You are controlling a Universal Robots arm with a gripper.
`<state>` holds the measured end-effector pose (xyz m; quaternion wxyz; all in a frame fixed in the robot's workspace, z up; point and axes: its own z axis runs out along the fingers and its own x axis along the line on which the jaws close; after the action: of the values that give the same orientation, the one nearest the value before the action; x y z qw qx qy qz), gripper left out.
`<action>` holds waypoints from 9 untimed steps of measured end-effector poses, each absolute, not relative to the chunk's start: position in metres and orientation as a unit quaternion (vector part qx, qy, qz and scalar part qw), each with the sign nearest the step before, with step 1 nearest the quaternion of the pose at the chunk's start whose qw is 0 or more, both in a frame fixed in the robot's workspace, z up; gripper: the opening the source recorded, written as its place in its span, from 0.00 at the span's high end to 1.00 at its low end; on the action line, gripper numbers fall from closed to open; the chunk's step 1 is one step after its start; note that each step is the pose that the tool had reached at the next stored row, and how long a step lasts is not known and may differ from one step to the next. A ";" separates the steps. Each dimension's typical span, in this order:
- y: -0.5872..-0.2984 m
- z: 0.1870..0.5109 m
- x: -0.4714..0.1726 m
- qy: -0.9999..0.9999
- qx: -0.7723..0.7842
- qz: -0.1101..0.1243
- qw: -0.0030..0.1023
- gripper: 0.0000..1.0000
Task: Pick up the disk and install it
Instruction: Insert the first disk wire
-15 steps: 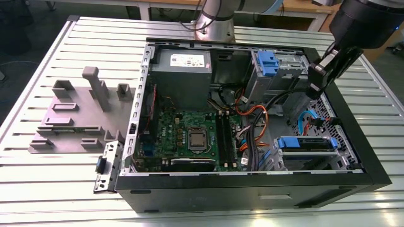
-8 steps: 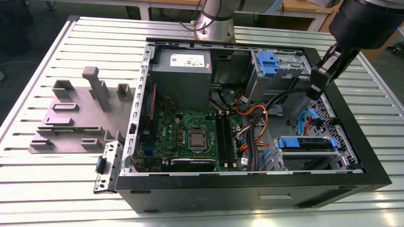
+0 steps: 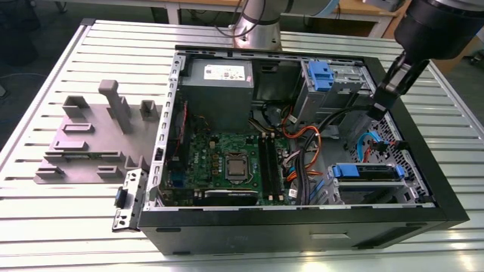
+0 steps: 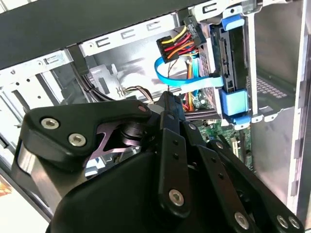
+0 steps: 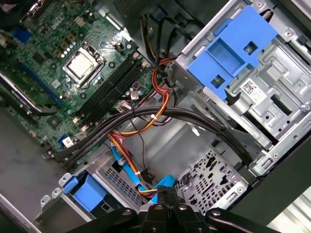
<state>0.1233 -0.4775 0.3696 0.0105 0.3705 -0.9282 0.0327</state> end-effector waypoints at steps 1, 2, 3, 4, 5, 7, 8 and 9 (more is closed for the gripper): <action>-0.478 0.370 0.123 -0.927 0.375 0.033 0.010 0.89; -0.478 0.369 0.124 -0.925 0.378 0.033 0.010 0.89; -0.478 0.369 0.124 -0.925 0.379 0.033 0.010 0.89; -0.478 0.369 0.124 -0.925 0.379 0.033 0.010 0.89; -0.478 0.369 0.124 -0.925 0.379 0.033 0.010 0.89; -0.478 0.369 0.124 -0.925 0.379 0.033 0.010 0.89; -0.478 0.369 0.124 -0.925 0.379 0.033 0.010 0.89; -0.478 0.369 0.124 -0.925 0.379 0.033 0.010 0.89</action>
<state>0.1239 -0.4776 0.3694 0.0102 0.3790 -0.9248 0.0327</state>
